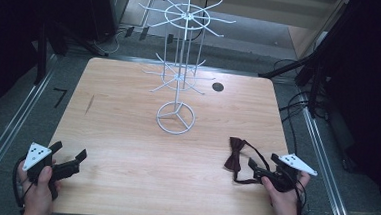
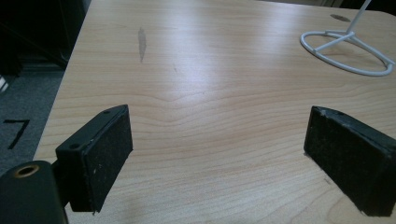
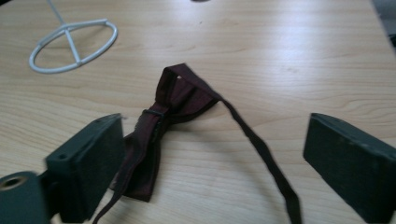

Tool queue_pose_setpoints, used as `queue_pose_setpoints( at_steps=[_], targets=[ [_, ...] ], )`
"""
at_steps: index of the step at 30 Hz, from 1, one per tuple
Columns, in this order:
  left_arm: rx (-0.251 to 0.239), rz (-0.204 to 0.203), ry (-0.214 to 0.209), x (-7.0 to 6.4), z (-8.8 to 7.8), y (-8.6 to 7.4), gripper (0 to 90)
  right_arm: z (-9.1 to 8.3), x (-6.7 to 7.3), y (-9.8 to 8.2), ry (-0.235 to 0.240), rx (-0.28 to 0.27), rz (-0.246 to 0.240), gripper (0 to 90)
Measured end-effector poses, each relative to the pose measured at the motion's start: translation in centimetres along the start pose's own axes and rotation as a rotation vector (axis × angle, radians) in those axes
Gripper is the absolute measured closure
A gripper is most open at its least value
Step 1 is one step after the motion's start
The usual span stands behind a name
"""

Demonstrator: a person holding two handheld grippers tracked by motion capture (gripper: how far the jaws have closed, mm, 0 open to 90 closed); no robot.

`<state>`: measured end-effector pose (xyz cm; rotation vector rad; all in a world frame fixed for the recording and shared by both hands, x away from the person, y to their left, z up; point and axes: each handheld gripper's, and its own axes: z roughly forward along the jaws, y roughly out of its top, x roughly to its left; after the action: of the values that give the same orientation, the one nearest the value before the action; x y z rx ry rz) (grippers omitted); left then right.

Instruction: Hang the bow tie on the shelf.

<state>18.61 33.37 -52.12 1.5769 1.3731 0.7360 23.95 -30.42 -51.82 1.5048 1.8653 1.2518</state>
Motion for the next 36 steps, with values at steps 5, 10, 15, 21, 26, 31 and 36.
queue_pose_setpoints(
  at_steps=[5, 10, 15, 21, 26, 31, 36],
  targets=[
    [0.000, 0.009, 0.006, -0.1, 0.1, 0.0, 8.6, 1.6, 0.5, -0.1, -0.015, 0.061, 0.017, 0.0],
    [0.003, 0.028, 0.010, -0.3, 0.1, 0.0, 8.5, 2.7, 0.5, -0.7, -0.025, 0.115, 0.020, 0.0],
    [0.001, 0.025, 0.014, -0.3, 0.1, 0.0, 8.5, 3.3, 1.1, -0.9, -0.040, 0.138, 0.012, 0.0],
    [0.002, 0.027, 0.020, -0.3, 0.1, 0.0, 8.5, 3.5, 1.8, -0.8, -0.014, 0.145, 0.013, 0.0],
    [0.002, 0.026, 0.023, -0.3, 0.2, 0.0, 8.5, 3.6, 2.4, -0.8, -0.006, 0.145, 0.002, 0.0],
    [0.002, 0.030, 0.026, -0.4, 0.2, 0.0, 8.6, 4.2, 2.9, -1.2, -0.012, 0.166, -0.037, 0.0],
    [-0.001, 0.032, 0.029, -0.5, 0.2, 0.0, 8.6, 4.7, 3.6, -1.5, -0.035, 0.188, -0.095, 2.0]
  ],
)
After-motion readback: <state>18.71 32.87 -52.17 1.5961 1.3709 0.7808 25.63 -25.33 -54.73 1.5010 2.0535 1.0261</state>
